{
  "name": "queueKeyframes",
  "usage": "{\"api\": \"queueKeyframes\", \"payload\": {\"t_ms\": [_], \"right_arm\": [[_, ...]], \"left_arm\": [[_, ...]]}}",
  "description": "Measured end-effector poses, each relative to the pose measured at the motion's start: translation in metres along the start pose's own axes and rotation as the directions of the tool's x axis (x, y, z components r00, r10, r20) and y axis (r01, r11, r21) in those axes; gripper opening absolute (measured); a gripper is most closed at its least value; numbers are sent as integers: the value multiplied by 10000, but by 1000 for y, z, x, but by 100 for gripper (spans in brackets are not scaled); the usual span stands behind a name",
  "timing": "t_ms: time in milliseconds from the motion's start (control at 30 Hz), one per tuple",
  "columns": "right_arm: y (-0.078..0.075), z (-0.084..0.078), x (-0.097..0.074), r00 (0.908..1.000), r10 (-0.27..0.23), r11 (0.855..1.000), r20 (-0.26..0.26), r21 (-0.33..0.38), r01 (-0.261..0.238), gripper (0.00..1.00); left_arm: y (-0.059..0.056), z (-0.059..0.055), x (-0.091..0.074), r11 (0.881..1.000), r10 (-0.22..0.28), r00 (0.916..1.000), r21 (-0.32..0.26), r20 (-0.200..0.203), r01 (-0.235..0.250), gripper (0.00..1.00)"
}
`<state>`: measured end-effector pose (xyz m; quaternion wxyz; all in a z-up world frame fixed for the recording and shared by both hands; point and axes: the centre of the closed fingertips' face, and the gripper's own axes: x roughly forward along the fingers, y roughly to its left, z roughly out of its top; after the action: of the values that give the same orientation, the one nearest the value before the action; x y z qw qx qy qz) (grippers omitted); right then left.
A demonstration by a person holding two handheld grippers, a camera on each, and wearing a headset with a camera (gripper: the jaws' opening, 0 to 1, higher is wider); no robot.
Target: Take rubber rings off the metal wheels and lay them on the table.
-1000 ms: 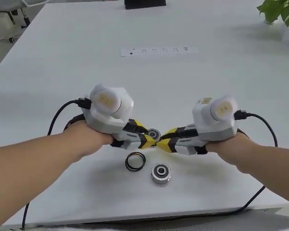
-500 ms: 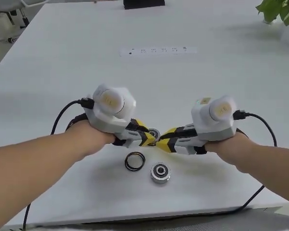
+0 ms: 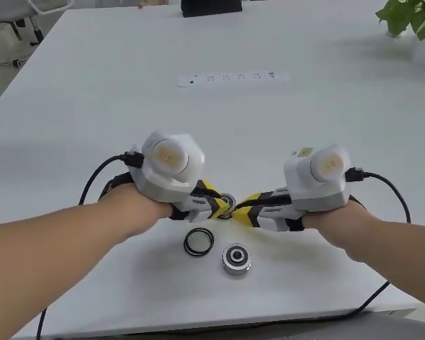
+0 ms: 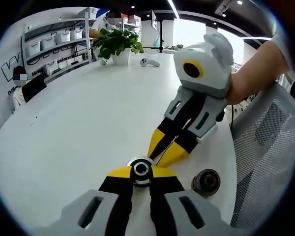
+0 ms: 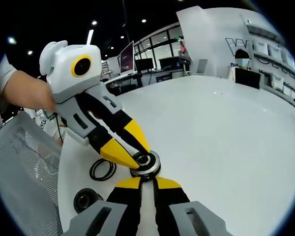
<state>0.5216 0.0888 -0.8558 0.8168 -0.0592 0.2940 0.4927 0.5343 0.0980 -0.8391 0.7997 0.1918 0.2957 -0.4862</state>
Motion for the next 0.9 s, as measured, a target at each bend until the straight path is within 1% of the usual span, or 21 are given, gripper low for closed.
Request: {"api": "queueKeyframes", "payload": {"t_ms": [200,267,433,500,533,633,667,833,867,900], "right_arm": [[-1,-1,1,10000,-49,9998,-9,218,49,2],[-3,-1,1,9999,-107,9993,9,360,106,0],[-3,-1,0,9999,-135,9960,78,888,128,0],[-3,1,0,9996,-94,9901,259,1405,57,0],[-4,0,-1,9997,-113,9873,237,1589,74,0],[-5,1,-3,9990,-103,9791,430,2032,14,0],[-5,1,-4,9988,-107,9741,482,2260,-5,0],[-7,3,-6,9975,-157,9650,688,2621,-29,0],[-10,6,-8,9960,-278,9595,849,2817,27,0],[-11,7,-9,9954,-282,9537,917,3006,-7,0]], "left_arm": [[0,0,0,10000,55,9999,26,-105,-55,7],[0,0,0,10000,65,9999,16,-120,-64,7],[0,0,1,9999,131,9998,35,-143,-130,7],[0,0,1,9999,134,9998,41,-143,-133,7],[0,0,1,9999,128,9998,42,-144,-128,7],[-1,0,1,9999,138,9998,71,-160,-137,7],[-2,0,0,9999,144,9998,77,-160,-143,7],[-1,0,1,9998,171,9997,75,-157,-170,7],[-1,0,1,9998,170,9997,72,-157,-169,7],[-1,0,1,9998,170,9997,72,-156,-169,7]]}}
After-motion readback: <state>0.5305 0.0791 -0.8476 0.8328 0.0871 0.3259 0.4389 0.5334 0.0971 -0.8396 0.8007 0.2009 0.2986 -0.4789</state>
